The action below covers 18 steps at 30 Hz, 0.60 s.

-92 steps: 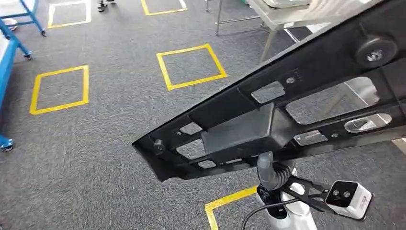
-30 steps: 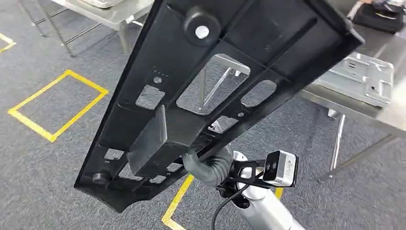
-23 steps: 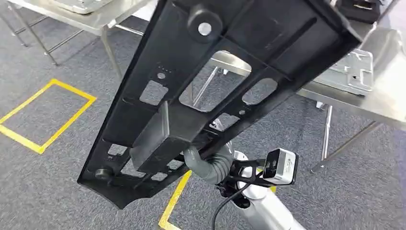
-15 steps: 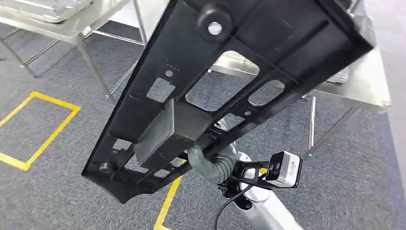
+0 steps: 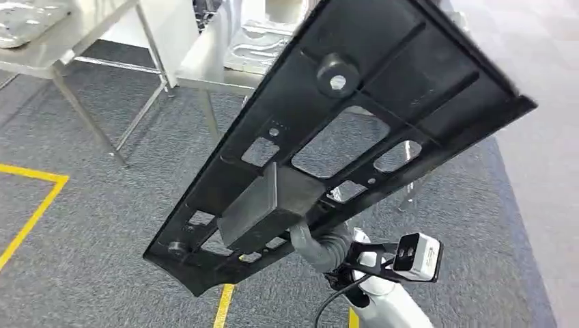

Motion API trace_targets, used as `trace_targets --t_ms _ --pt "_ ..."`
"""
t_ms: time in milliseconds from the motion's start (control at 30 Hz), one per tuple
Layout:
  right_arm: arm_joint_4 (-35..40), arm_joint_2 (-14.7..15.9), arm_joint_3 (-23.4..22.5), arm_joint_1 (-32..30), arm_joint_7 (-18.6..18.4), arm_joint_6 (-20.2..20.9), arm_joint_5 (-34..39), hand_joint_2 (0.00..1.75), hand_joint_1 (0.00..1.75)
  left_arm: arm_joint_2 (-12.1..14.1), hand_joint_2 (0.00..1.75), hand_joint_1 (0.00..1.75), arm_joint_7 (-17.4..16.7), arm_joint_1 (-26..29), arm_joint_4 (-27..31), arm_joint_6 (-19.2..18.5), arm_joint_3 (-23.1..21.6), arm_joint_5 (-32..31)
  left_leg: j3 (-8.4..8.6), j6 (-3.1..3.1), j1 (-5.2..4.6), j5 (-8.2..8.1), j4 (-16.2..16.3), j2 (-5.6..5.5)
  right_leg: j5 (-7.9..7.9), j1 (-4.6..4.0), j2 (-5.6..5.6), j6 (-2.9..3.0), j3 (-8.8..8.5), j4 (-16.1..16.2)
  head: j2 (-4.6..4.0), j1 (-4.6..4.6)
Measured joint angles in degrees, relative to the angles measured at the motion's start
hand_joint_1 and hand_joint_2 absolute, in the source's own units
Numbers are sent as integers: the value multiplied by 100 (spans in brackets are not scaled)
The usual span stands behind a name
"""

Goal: Take the parts from the cabinet and place them on the table.

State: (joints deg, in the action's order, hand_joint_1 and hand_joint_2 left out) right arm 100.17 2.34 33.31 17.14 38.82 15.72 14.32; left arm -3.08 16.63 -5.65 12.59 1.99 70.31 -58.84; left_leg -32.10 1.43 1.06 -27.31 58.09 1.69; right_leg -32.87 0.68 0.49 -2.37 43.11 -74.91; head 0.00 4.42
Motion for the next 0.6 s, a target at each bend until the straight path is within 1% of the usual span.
trace_targets --t_ms 33,67,100,133,167,200,233,300,333,367,400,433,467,500,533,567,600 --pt "-11 17 -2 -17 2 -2 -2 175 175 0 175 0 2 2 0 0 0 -2 4 -2 -3 -6 2 76 57 9 -9 -9 43 -70 0 0" --pt "-15 33 -4 -28 11 -2 -9 175 175 0 175 0 11 -2 0 -4 0 -13 11 -9 -3 -13 2 133 205 9 -25 -6 -41 108 0 0" --pt "-15 46 -13 -33 26 -2 -20 175 175 0 175 0 13 -5 0 -9 0 -35 25 -16 -3 -25 2 198 444 6 -55 9 -259 531 0 0" --pt "-15 55 -26 -33 39 -2 -28 175 175 -2 175 0 22 -7 0 -18 0 -37 48 -35 -5 -39 2 250 691 -2 -140 41 -560 1089 0 0" --pt "-13 61 -33 -33 50 -2 -33 175 175 -2 175 0 31 -9 0 -29 0 -37 75 -52 -16 -56 1 300 824 -42 -411 94 -824 1558 0 0" --pt "-13 72 -37 -35 61 -2 -44 175 175 -4 175 0 41 -9 0 -33 0 -39 83 -88 -59 -79 6 339 736 -121 -578 143 -860 1650 0 0" --pt "-13 81 -39 -40 81 0 -52 175 175 -2 175 0 50 -5 0 -44 0 -39 90 -118 -51 -92 5 399 768 -117 -470 170 -837 1663 0 0" --pt "-13 109 -63 -82 107 15 -92 175 175 -2 175 0 55 -12 0 -63 0 -39 130 -179 -50 -102 -29 500 756 -127 -354 216 -818 1656 0 0" --pt "-11 122 -81 -111 109 24 -112 175 175 -2 175 0 52 -31 0 -70 0 -39 163 -223 -71 -120 -40 558 786 -85 -293 262 -839 1716 0 0" --pt "-9 125 -85 -139 109 35 -127 175 175 9 175 0 48 -42 0 -79 0 -39 151 -252 -31 -181 18 395 812 -44 -272 285 -879 1757 0 0" --pt "-9 133 -94 -137 114 44 -168 175 175 11 175 0 46 -43 0 -92 0 -39 27 -274 -31 -373 294 91 817 -37 -229 315 -884 1769 0 0" --pt "-9 129 -101 -141 111 50 -227 175 175 11 175 0 33 -33 0 -137 -2 -39 -161 -285 -29 -581 682 -34 819 -39 -199 330 -882 1769 0 0" --pt "-9 129 -107 -155 111 63 -266 175 175 11 175 0 24 -11 0 -175 -2 -39 -427 -301 -28 -822 1225 -92 808 -45 -152 348 -881 1768 0 0" --pt "-9 129 -109 -182 111 70 -288 175 175 13 175 0 20 14 0 -214 -2 -37 -634 -312 -29 -939 1624 -111 804 -52 -105 354 -881 1761 0 0" --pt "-9 129 -109 -204 111 70 -295 175 175 15 175 0 17 33 0 -225 -2 -37 -745 -317 -29 -901 1787 -112 796 -56 -55 359 -886 1755 0 0" --pt "-9 129 -111 -218 111 68 -304 175 175 20 175 0 19 39 0 -242 0 -35 -718 -313 -29 -739 1663 -112 788 -56 -17 355 -896 1749 0 0" --pt "-7 129 -118 -224 111 68 -306 175 175 24 175 0 26 35 0 -260 0 -37 -576 -302 -28 -467 1286 -112 775 -52 20 340 -908 1736 0 0"
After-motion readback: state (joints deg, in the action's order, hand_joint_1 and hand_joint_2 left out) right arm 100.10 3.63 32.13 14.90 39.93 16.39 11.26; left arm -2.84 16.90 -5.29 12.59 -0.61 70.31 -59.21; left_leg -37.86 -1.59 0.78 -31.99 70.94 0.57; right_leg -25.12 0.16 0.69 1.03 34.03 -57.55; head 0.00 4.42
